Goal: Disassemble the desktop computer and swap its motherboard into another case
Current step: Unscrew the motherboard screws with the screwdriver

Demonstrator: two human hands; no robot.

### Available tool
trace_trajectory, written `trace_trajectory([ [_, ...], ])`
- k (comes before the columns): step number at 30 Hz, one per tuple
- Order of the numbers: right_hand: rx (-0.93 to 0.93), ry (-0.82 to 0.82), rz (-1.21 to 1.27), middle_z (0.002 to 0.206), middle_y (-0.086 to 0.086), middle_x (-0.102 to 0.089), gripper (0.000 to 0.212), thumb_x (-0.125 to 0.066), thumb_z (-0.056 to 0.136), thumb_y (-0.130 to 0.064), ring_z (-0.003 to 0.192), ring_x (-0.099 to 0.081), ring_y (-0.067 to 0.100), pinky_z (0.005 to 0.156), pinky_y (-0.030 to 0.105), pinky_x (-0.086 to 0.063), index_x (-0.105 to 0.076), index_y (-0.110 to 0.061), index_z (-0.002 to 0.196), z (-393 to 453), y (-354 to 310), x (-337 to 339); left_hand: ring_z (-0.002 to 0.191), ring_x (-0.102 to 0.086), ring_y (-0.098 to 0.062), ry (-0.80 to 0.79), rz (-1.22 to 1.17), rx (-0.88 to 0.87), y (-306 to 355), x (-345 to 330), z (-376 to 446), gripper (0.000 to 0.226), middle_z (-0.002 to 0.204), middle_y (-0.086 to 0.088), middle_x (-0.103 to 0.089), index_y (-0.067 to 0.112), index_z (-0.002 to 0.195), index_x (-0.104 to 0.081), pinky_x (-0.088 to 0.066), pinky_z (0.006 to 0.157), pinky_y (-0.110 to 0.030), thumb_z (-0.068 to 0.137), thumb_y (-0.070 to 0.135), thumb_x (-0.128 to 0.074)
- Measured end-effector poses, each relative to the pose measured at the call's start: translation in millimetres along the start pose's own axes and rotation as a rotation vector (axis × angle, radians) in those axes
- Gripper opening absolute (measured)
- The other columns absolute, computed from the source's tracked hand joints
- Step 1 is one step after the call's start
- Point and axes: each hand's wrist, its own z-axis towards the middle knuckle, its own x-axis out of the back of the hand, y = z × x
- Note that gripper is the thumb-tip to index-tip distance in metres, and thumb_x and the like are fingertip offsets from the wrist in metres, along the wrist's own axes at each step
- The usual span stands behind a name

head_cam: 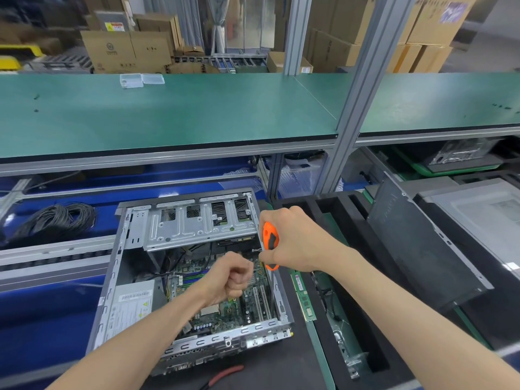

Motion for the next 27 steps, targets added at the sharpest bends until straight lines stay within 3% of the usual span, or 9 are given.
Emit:
trace_trajectory([
  [2, -0.007, -0.007, 0.010, 0.065, -0.004, -0.059, 0.022, -0.077, 0.072, -0.024, 0.067, -0.045, 0.008, 0.058, 0.034, -0.046, -0.057, -0.018, 0.080, 2, 0, 0, 0.044, -0.014, -0.018, 0.015, 0.220, -0.115, 0, -10, -4, 0.010, 0.050, -0.001, -0.024, 0.013, 0.081, -0.069, -0.017, 0.045, -0.023, 0.079, 0.024, -0.068],
  [4, -0.004, -0.006, 0.007, 0.065, -0.003, -0.060, 0.023, -0.077, 0.072, -0.025, 0.067, -0.047, 0.010, 0.057, 0.034, -0.045, -0.057, -0.016, 0.080, 3, 1, 0, 0.048, -0.016, -0.022, 0.019, 0.402, -0.194, -2, -17, -6, 0.019, 0.048, 0.003, -0.026, 0.025, 0.098, -0.077, -0.017, 0.051, -0.028, 0.081, 0.033, -0.077],
  [7, -0.002, 0.001, 0.012, 0.067, -0.005, -0.061, 0.023, -0.077, 0.074, -0.026, 0.072, -0.050, 0.013, 0.065, 0.038, -0.051, -0.058, -0.017, 0.083, 4, 1, -2, 0.047, -0.020, -0.017, 0.044, 0.420, -0.209, -7, -25, -6, 0.024, 0.042, 0.009, -0.032, 0.031, 0.090, -0.081, -0.021, 0.055, -0.028, 0.077, 0.051, -0.080],
  [13, -0.018, 0.034, 0.090, 0.085, -0.005, -0.065, 0.047, -0.081, 0.072, -0.046, 0.077, -0.053, 0.013, 0.065, 0.034, -0.045, -0.049, -0.027, 0.101, 5, 12, -7, 0.049, -0.040, -0.009, 0.216, 0.416, -0.280, 4, -24, -10, 0.008, 0.060, -0.012, -0.066, 0.031, 0.081, -0.082, -0.035, 0.057, -0.024, 0.079, 0.037, -0.079],
  [16, -0.046, 0.000, 0.123, 0.096, -0.011, -0.066, 0.059, -0.079, 0.074, -0.056, 0.070, -0.051, -0.004, 0.063, 0.026, -0.043, -0.047, -0.033, 0.120, 4, 21, -10, 0.043, -0.035, -0.005, 0.315, 0.377, -0.356, 29, -18, -12, 0.017, 0.050, 0.010, -0.057, 0.022, 0.078, -0.082, -0.031, 0.048, -0.017, 0.077, 0.039, -0.080],
  [20, -0.067, -0.027, 0.161, 0.093, -0.010, -0.070, 0.053, -0.072, 0.086, -0.045, 0.070, -0.053, -0.005, 0.070, 0.029, -0.046, -0.052, -0.025, 0.130, 3, 28, -18, 0.044, -0.027, -0.014, 0.404, 0.247, -0.497, 73, -13, -9, 0.030, 0.049, -0.005, -0.046, 0.010, 0.073, -0.079, -0.023, 0.045, -0.021, 0.077, 0.040, -0.081],
  [23, -0.052, 0.018, 0.237, 0.082, -0.006, -0.072, 0.029, -0.065, 0.096, -0.034, 0.060, -0.055, -0.001, 0.072, 0.027, -0.044, -0.060, -0.018, 0.119, 6, 25, -23, 0.040, -0.024, -0.014, 0.434, 0.151, -0.525, 104, -18, 1, 0.013, 0.045, 0.000, -0.049, 0.014, 0.075, -0.081, -0.019, 0.043, -0.022, 0.085, 0.020, -0.075],
  [25, -0.053, 0.085, 0.329, 0.073, -0.003, -0.073, 0.013, -0.060, 0.099, -0.024, 0.049, -0.054, 0.002, 0.061, 0.017, -0.042, -0.064, -0.013, 0.105, 8, 22, -24, 0.038, -0.023, -0.012, 0.432, 0.111, -0.526, 116, -24, 8, 0.017, 0.042, 0.004, -0.045, 0.012, 0.076, -0.079, -0.020, 0.041, -0.021, 0.090, 0.010, -0.070],
  [27, -0.077, 0.154, 0.369, 0.065, -0.001, -0.072, 0.018, -0.057, 0.101, -0.020, 0.044, -0.051, 0.004, 0.051, 0.012, -0.036, -0.065, -0.008, 0.090, 8, 23, -21, 0.037, -0.022, -0.011, 0.422, 0.103, -0.516, 121, -30, 16, 0.016, 0.041, 0.004, -0.043, 0.012, 0.079, -0.080, -0.020, 0.040, -0.021, 0.092, 0.012, -0.070],
])
